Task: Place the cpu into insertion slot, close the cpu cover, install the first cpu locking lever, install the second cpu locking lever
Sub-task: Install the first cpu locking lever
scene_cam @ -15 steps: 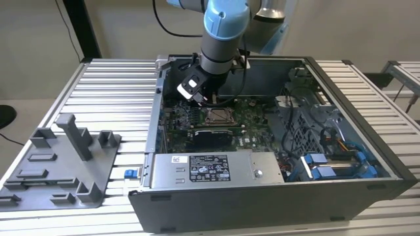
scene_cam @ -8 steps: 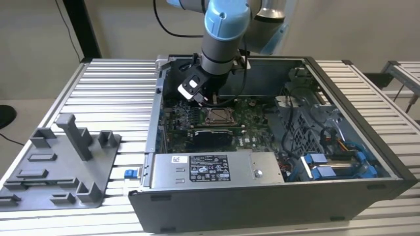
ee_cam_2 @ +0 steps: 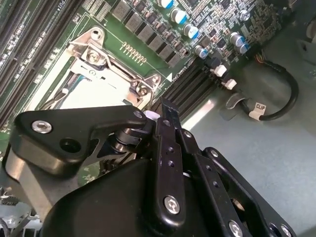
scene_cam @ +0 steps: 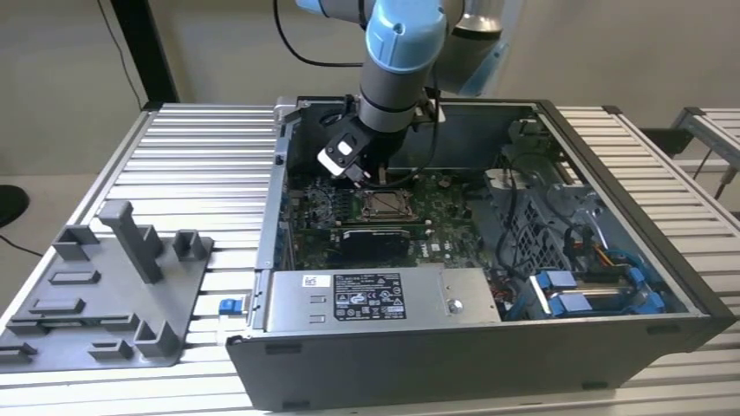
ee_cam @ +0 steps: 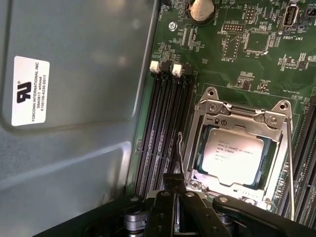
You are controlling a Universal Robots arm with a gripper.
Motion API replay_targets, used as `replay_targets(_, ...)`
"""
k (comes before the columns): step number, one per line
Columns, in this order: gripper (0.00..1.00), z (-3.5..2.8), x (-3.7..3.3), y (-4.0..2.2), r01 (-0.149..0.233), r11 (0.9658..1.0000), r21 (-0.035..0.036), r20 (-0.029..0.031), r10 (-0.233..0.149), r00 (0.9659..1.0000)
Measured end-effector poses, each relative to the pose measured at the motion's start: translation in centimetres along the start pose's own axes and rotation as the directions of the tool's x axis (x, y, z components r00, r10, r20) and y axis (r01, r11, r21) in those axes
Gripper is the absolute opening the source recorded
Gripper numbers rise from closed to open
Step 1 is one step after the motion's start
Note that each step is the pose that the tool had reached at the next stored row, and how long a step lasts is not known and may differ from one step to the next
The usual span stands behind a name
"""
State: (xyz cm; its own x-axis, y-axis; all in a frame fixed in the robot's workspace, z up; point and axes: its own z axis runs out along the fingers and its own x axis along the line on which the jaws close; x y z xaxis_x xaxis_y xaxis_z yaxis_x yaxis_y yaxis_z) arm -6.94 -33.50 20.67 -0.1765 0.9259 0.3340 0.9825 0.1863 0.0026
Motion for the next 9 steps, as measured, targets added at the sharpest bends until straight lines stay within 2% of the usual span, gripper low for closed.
replay_targets(9,0.00,0.08,-0.17,0.72,0.000,1.0000,0.0001,0.0000,0.000,1.0000)
